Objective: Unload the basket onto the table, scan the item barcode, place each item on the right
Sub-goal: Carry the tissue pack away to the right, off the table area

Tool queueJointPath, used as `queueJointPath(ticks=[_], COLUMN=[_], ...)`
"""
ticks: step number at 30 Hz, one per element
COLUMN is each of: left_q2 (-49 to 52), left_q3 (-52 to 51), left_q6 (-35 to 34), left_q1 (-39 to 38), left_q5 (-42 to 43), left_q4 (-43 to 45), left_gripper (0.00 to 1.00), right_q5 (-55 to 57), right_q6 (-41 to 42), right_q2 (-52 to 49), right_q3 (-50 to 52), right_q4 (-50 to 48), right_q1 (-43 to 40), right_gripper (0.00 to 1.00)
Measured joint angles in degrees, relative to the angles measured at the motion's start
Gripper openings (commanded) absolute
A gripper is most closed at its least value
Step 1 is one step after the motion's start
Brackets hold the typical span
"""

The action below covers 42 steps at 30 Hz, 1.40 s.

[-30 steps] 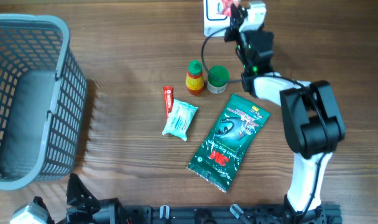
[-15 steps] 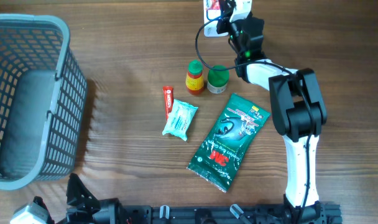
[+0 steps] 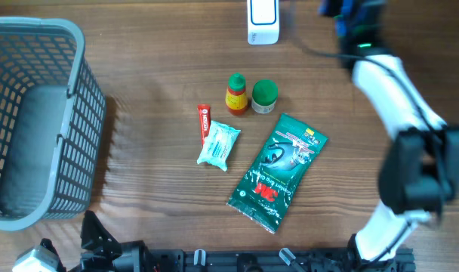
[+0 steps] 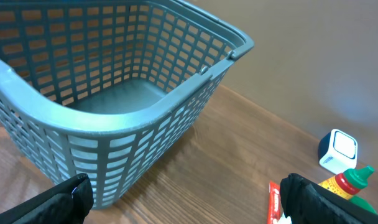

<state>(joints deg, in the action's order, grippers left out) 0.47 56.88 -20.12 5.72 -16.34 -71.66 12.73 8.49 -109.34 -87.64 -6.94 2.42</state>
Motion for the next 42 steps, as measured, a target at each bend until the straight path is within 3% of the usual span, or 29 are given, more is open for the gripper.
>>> queueJointPath(ticks=[4, 9, 16, 25, 27, 29, 32, 33, 35, 37, 42], left_q2=[0.0, 0.0, 0.0, 0.0, 0.0, 0.0, 0.0, 0.0, 0.0, 0.0, 0.0], left_q3=[0.0, 0.0, 0.0, 0.0, 0.0, 0.0, 0.0, 0.0, 0.0, 0.0, 0.0], left_q6=[0.0, 0.0, 0.0, 0.0, 0.0, 0.0, 0.0, 0.0, 0.0, 0.0, 0.0], left_q1=[0.0, 0.0, 0.0, 0.0, 0.0, 0.0, 0.0, 0.0, 0.0, 0.0, 0.0], left_q5=[0.0, 0.0, 0.0, 0.0, 0.0, 0.0, 0.0, 0.0, 0.0, 0.0, 0.0], left_q4=[0.0, 0.0, 0.0, 0.0, 0.0, 0.0, 0.0, 0.0, 0.0, 0.0, 0.0], left_gripper=[1.0, 1.0, 1.0, 1.0, 1.0, 1.0, 1.0, 1.0, 1.0, 1.0, 1.0], right_q5=[5.2, 6.9, 7.3, 7.3, 7.3, 7.3, 7.2, 7.2, 6.7, 6.3, 1.0], right_q6=[1.9, 7.5, 11.2, 11.9, 12.2, 13.2, 14.3, 14.4, 13.6, 12.8, 11.8], right_q2=[6.9, 6.0, 2.5, -6.8, -8.5, -9.3, -9.6, -9.6, -9.6, -9.6, -8.4], right_q3=[-1.0, -0.4, 3.4, 4.1, 4.4, 4.8, 4.8, 4.8, 4.8, 4.8, 4.9], right_q4=[11.4, 21.7, 23.2, 23.7, 23.6, 23.6, 22.3, 21.8, 21.4, 21.7, 22.8], right_q1=[-11.2, -23.9, -34.8, -39.7, -41.2, -42.8, -45.0, -45.5, -46.5, -46.9, -46.8], right_gripper=[0.04, 0.04, 0.04, 0.06, 0.12, 0.26, 0.39, 0.5, 0.83, 0.99, 1.0])
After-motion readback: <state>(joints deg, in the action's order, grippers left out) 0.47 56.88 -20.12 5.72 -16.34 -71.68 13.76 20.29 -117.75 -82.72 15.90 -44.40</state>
